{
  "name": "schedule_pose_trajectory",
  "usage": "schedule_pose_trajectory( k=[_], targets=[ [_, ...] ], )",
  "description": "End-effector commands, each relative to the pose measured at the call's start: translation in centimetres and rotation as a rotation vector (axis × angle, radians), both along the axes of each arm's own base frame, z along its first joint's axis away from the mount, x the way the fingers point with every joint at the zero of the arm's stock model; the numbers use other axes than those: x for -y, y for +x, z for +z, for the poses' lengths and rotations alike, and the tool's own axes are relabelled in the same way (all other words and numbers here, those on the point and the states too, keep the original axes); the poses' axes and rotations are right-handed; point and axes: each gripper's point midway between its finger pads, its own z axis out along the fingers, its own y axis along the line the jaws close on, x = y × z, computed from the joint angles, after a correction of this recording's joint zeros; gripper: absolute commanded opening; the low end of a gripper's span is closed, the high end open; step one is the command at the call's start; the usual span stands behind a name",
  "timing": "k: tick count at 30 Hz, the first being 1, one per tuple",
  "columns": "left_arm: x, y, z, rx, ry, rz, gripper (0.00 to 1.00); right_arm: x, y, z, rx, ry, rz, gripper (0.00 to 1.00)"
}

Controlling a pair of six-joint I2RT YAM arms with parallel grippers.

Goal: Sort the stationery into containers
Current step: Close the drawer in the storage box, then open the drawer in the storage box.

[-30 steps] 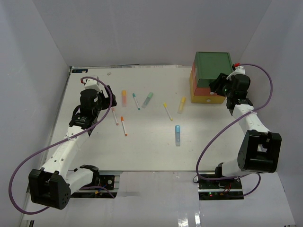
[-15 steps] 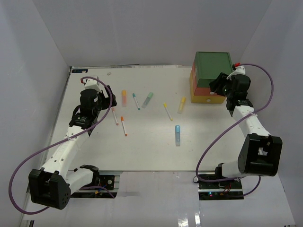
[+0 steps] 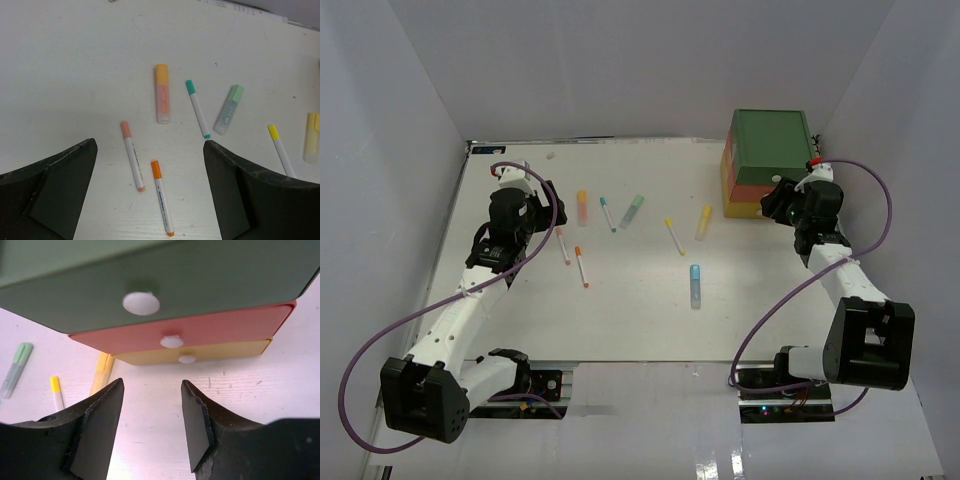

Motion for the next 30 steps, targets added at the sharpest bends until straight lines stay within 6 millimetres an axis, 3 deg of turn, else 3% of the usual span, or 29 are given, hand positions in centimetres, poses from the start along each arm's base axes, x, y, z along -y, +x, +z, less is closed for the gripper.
schedule_pose_trajectory(
  k=[1,12,30],
  targets=[
    [0.0,-0.1,0.9,0.034,-0.009,-0.007,0.98,0.4,1.0,-0.4,0.032,-0.028,-0.009,0.56],
    [0.0,-0.1,0.8,0.032,-0.006,-0.006,0.98,0.2,3.5,-1.6,0.074,-0.011,0.005,0.55],
    [0.2,0.0,0.8,0.035,-0.011,-0.013,0.98,0.8,4.8,-2.9,0.116,0.020,-0.028,0.54]
  ],
)
